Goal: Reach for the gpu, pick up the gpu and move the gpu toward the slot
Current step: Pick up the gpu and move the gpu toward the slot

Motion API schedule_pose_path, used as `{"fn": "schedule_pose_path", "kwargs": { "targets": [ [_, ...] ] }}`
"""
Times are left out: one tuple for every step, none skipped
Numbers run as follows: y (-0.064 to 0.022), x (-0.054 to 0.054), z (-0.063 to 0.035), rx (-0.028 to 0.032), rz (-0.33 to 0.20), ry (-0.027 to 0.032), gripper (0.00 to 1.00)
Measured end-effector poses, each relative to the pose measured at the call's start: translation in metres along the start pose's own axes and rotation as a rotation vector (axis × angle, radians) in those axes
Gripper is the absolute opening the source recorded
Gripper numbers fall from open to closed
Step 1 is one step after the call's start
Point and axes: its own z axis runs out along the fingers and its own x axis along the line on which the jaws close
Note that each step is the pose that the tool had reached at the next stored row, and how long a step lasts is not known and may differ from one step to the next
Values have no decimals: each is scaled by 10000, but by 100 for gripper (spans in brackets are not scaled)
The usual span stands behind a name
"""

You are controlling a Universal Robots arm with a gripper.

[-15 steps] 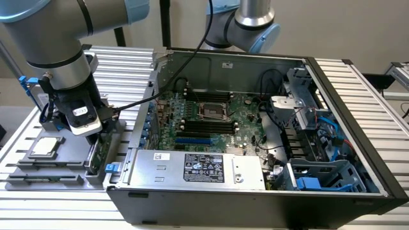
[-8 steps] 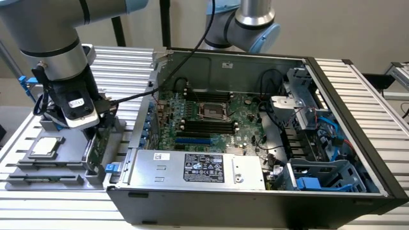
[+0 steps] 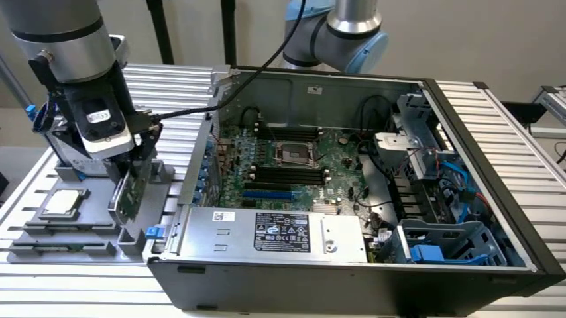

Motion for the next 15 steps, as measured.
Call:
{"fn": "schedule_pose_path", "kwargs": {
  "targets": [
    [1,-11,-45,1,0,3,26],
    [1,-24,-90,-1,-2,3,26],
    [1,-38,-135,0,-3,4,26],
    [2,-55,-184,0,-6,6,26],
    [2,-71,-230,0,-8,7,26],
    [3,-87,-275,0,-11,9,26],
    [3,-105,-320,0,-14,9,26],
    [3,-125,-365,-1,-19,10,26],
    [3,-147,-411,1,-24,13,26],
    [3,-174,-456,-1,-29,15,26],
    [2,-202,-501,-6,-36,16,26],
    [0,-233,-548,-9,-41,20,26],
    [-2,-265,-593,-16,-46,23,26],
    [-6,-300,-639,-26,-50,25,26],
    [-10,-339,-689,-36,-54,29,26]
  ]
}}
